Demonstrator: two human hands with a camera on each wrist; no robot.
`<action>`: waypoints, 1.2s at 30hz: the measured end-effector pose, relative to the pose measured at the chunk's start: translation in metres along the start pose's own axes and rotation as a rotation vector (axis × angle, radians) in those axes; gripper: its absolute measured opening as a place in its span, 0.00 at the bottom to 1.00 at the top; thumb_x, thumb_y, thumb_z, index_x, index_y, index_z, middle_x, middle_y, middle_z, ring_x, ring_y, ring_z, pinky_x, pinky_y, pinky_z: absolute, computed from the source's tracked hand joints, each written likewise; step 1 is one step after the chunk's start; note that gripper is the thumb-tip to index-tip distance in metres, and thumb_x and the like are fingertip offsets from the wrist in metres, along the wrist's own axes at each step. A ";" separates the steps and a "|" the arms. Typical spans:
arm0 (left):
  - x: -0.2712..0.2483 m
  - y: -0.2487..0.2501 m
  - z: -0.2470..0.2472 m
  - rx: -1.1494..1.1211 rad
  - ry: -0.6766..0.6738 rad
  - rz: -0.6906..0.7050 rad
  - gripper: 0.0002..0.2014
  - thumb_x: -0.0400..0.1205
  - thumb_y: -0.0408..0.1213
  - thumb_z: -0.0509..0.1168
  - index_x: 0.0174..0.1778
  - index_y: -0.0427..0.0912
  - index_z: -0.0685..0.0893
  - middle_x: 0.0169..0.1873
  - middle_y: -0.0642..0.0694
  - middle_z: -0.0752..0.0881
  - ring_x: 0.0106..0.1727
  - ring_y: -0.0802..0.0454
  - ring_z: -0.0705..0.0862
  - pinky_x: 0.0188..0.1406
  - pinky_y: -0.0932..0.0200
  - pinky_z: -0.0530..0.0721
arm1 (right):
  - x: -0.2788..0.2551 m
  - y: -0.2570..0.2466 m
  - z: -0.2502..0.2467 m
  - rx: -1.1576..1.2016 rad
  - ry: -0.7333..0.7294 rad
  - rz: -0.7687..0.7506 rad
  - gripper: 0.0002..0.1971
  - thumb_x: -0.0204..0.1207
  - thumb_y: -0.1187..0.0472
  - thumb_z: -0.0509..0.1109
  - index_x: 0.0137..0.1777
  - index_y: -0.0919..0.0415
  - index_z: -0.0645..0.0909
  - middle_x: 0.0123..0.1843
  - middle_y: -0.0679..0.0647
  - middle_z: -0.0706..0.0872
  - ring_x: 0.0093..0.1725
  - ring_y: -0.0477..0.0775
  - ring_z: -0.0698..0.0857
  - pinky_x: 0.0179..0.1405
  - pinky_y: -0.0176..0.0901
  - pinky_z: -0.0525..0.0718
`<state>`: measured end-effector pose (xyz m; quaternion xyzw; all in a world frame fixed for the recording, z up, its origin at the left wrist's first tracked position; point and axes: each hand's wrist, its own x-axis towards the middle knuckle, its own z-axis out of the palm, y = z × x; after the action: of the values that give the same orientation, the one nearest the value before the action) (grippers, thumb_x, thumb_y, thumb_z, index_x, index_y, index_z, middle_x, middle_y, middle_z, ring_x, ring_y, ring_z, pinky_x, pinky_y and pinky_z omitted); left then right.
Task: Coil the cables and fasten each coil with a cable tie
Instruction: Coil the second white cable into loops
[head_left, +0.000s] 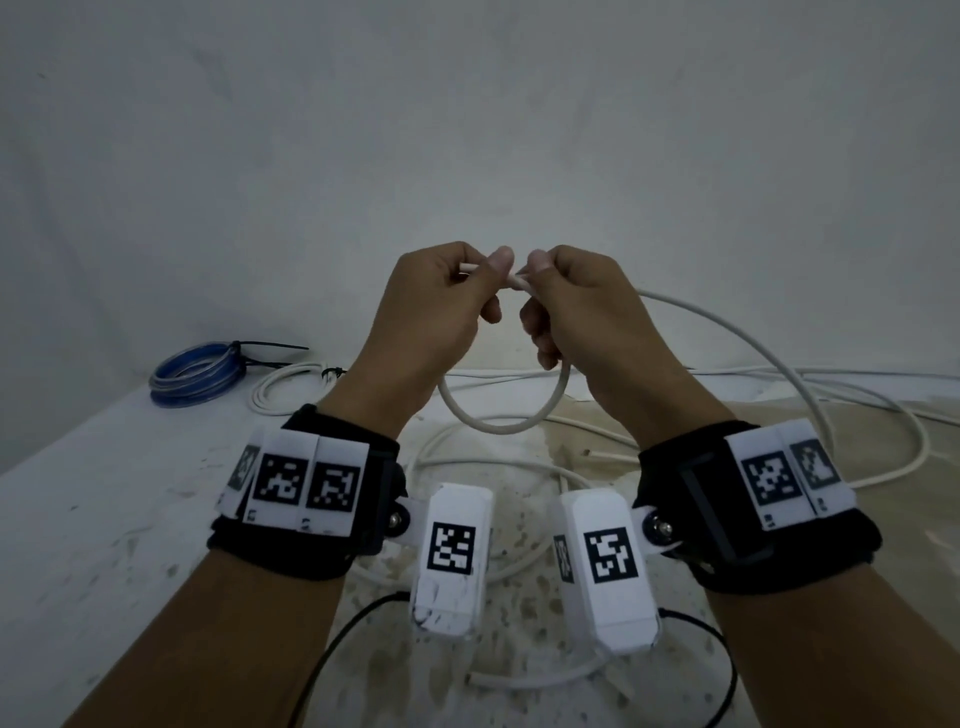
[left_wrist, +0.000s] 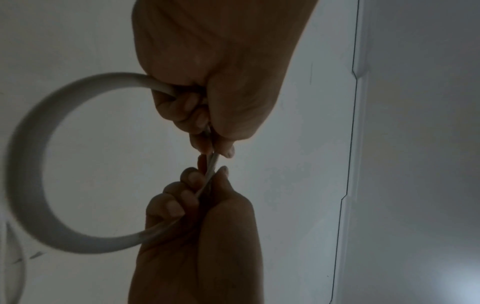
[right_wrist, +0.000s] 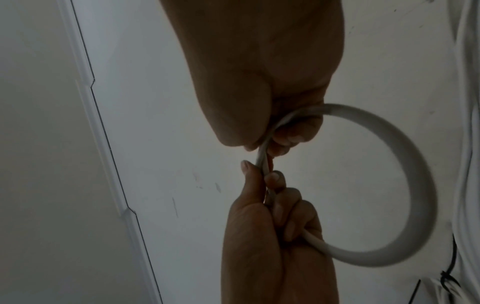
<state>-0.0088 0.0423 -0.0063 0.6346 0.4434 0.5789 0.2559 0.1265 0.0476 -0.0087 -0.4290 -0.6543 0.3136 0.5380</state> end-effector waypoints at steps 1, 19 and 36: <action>0.000 0.000 0.000 0.028 0.026 0.024 0.13 0.84 0.48 0.66 0.40 0.44 0.88 0.26 0.49 0.85 0.22 0.62 0.74 0.30 0.60 0.70 | -0.001 -0.001 -0.001 0.019 -0.005 0.027 0.17 0.89 0.54 0.57 0.51 0.66 0.82 0.30 0.56 0.84 0.22 0.47 0.78 0.23 0.39 0.80; 0.001 -0.006 0.002 0.169 0.093 0.126 0.13 0.84 0.49 0.66 0.44 0.45 0.91 0.33 0.53 0.91 0.24 0.58 0.83 0.27 0.65 0.77 | -0.003 -0.003 -0.005 0.128 -0.075 0.104 0.13 0.89 0.60 0.57 0.51 0.65 0.81 0.31 0.59 0.87 0.28 0.53 0.85 0.33 0.48 0.91; 0.003 -0.003 -0.002 0.289 0.298 0.195 0.16 0.85 0.51 0.63 0.38 0.47 0.90 0.27 0.58 0.87 0.29 0.67 0.82 0.38 0.64 0.76 | -0.006 -0.011 -0.010 0.194 -0.124 0.166 0.11 0.89 0.57 0.56 0.58 0.61 0.79 0.34 0.61 0.91 0.33 0.60 0.91 0.41 0.55 0.92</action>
<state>-0.0122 0.0463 -0.0068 0.6119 0.4913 0.6187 0.0368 0.1342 0.0365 0.0005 -0.4074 -0.6150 0.4450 0.5077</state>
